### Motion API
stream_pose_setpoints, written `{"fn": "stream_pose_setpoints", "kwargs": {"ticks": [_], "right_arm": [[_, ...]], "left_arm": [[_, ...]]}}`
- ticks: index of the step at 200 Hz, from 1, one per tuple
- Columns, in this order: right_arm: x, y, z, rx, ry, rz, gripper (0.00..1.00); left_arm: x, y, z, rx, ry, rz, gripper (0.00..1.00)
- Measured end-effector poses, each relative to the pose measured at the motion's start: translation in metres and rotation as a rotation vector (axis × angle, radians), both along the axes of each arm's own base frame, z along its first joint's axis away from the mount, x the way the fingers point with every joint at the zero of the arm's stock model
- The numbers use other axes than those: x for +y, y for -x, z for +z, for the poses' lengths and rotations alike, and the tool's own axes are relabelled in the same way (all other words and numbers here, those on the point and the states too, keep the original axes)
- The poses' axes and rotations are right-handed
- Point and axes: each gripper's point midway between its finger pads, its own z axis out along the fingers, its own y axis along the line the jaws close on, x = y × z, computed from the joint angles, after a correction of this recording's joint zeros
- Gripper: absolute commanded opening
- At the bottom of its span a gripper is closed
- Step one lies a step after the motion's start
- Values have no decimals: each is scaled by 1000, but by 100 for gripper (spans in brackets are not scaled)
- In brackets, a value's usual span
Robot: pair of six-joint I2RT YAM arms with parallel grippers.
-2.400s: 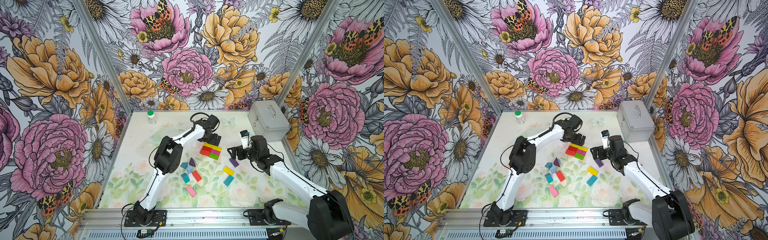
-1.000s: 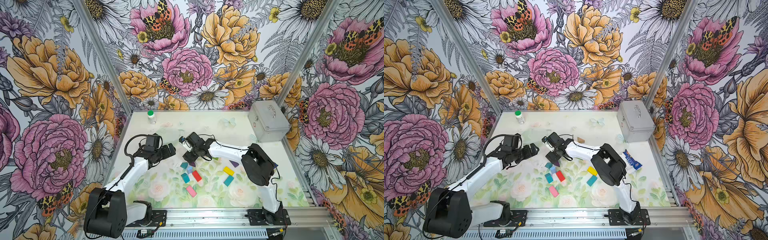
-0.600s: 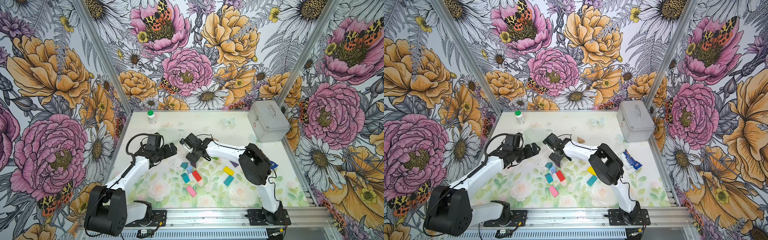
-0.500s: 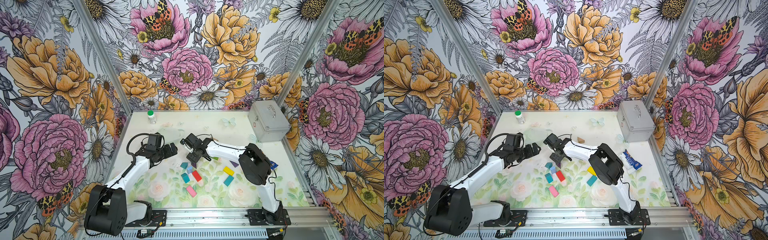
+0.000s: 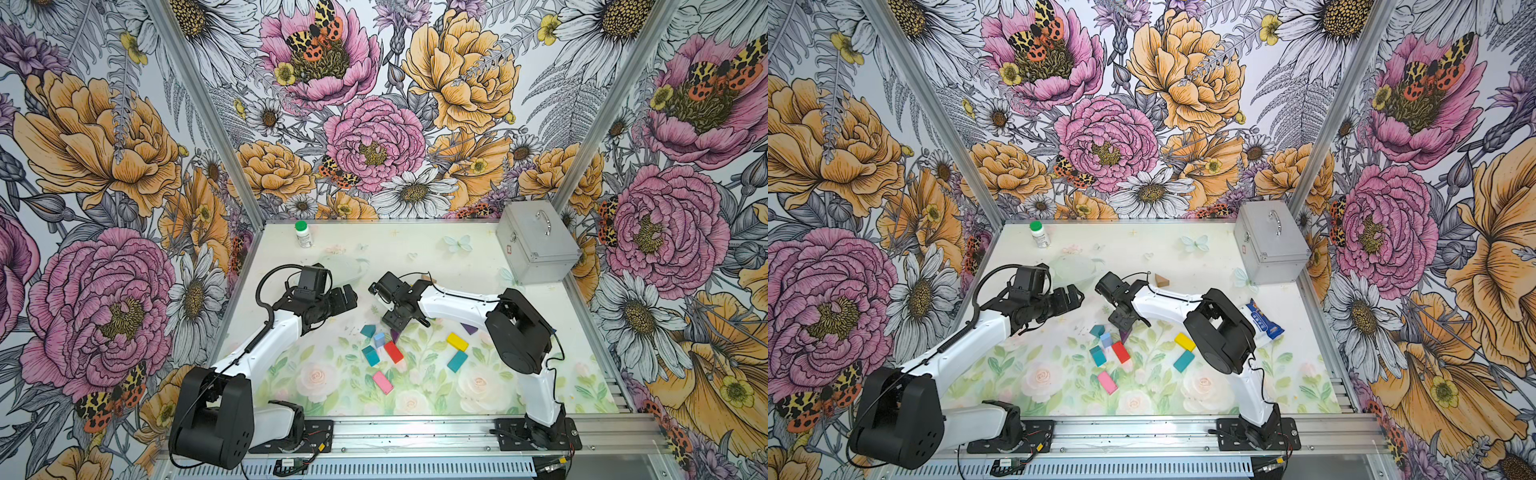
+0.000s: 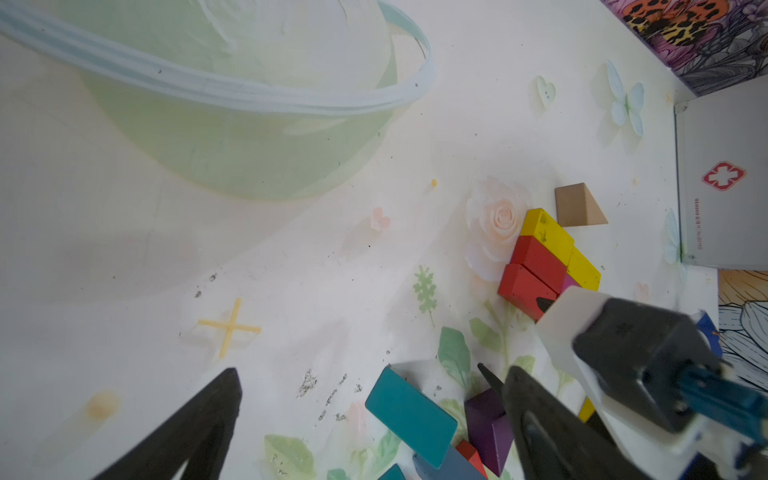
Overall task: Assemble a piece of candy with building blocks
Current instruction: Adjust the building block at the center of the board.
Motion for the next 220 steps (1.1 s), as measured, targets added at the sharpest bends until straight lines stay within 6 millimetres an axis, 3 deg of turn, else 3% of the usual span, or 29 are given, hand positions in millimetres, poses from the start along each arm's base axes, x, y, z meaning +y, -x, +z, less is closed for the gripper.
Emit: {"fn": "stream_pose_setpoints", "kwargs": {"ticks": [46, 108, 148, 190, 220], "right_arm": [[-15, 9, 11, -9, -1, -10, 74], [-40, 34, -13, 51, 64, -7, 74], [-56, 49, 4, 42, 35, -23, 75], [-41, 64, 37, 53, -132, 41, 82], [-19, 76, 37, 126, -218, 178, 85]], "left_arm": [[-1, -1, 2, -5, 0, -4, 99], [-3, -4, 6, -17, 1, -5, 99], [-3, -4, 6, -17, 0, -5, 99], [-8, -1, 6, -19, -2, -30, 99], [-13, 19, -1, -4, -2, -60, 99]]}}
